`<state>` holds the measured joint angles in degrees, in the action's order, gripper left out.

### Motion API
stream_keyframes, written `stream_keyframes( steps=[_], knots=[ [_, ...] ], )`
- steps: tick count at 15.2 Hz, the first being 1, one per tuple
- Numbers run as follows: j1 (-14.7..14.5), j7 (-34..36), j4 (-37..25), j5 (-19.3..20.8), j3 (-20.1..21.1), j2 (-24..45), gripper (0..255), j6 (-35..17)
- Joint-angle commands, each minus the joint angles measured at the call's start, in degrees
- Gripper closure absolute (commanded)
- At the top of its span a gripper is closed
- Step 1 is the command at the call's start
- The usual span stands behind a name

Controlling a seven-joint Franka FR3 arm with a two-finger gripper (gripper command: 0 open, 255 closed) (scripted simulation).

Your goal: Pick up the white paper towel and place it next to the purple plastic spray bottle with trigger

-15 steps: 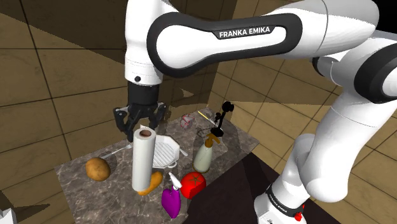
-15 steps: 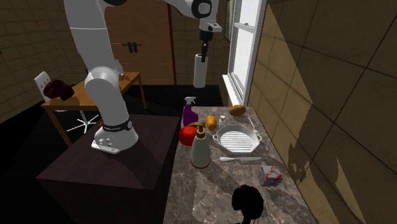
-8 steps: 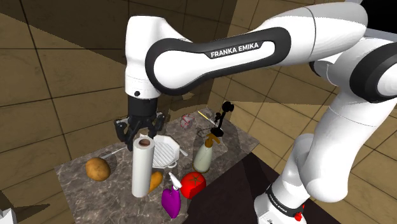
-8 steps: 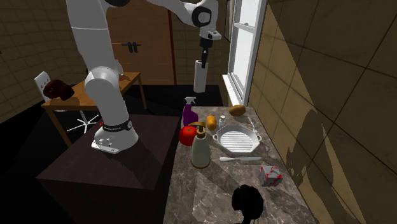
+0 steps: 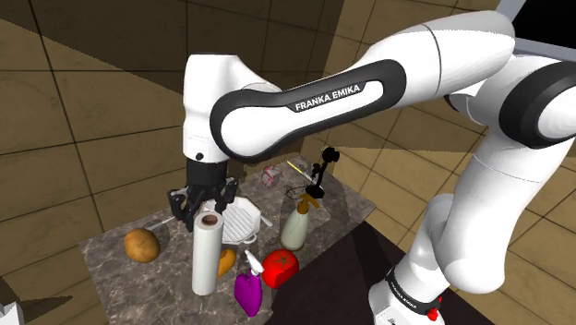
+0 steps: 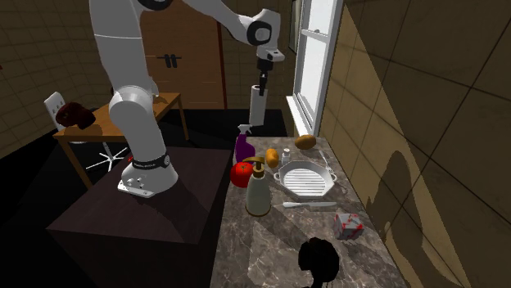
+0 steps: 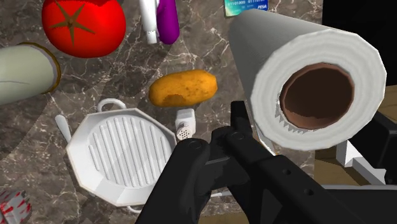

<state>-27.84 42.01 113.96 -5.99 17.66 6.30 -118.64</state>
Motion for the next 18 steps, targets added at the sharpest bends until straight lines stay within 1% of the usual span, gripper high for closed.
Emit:
stream_keyframes(
  steps=[1, 18],
  knots=[
    [-0.06, -0.02, 0.92, 0.17, -0.01, 0.80, 255, -1.72],
    [-0.73, 0.15, 6.05, 1.93, -0.39, 7.85, 255, -13.67]
  ],
)
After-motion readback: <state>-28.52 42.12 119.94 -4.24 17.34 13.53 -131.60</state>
